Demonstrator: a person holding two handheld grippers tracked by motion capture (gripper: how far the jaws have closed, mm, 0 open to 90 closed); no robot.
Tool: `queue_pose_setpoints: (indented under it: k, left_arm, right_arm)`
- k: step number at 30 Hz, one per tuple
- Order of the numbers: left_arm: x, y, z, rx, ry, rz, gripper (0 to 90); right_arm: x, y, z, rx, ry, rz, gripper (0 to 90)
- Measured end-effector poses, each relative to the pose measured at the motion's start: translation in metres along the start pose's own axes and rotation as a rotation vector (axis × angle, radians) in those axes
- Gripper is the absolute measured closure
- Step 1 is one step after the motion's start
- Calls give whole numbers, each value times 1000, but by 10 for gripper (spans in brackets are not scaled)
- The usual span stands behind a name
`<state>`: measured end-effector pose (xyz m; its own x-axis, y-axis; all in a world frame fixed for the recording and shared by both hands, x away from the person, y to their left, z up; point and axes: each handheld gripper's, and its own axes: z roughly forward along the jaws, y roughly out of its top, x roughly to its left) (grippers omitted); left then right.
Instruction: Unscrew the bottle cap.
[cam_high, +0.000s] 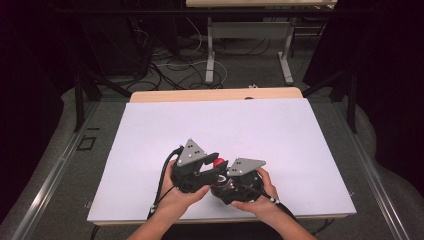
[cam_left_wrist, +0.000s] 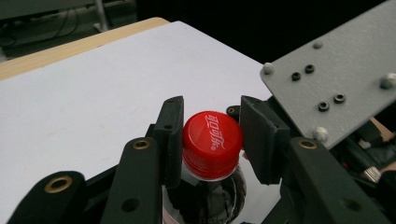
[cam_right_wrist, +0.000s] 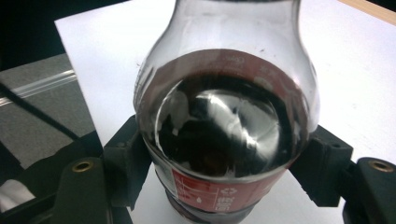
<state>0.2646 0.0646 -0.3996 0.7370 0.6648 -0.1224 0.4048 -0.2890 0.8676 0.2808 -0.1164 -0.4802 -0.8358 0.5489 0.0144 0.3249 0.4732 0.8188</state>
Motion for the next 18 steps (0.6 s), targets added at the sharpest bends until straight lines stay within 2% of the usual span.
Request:
queue_pose_setpoints:
  k: [1,3,5,7,10,13,14,17,18]
  left_arm:
    - [-2,-1,1,-8,24,-31,622]
    - [-2,-1,1,-5,30,-38,621]
    - [-2,0,1,-5,34,-58,620]
    - [0,0,1,6,12,-43,618]
    - [1,1,1,17,1,-31,612]
    - [4,2,0,23,-5,3,554]
    - [7,3,-4,17,-32,4,533]
    - [12,5,-9,9,-46,15,490]
    - [18,7,-14,14,-89,50,438]
  right_arm:
    - [0,0,0,-1,-7,2,285]
    - [1,0,0,2,-23,1,285]
    - [0,0,0,10,-12,-6,285]
    - [-1,0,0,7,-3,-16,285]
    - [-1,0,0,12,11,-16,285]
    - [-2,-1,0,19,41,-30,285]
    - [-3,-1,0,18,51,-34,285]
    - [-3,-1,-1,17,74,-45,285]
    - [-4,-1,-2,18,94,-56,285]
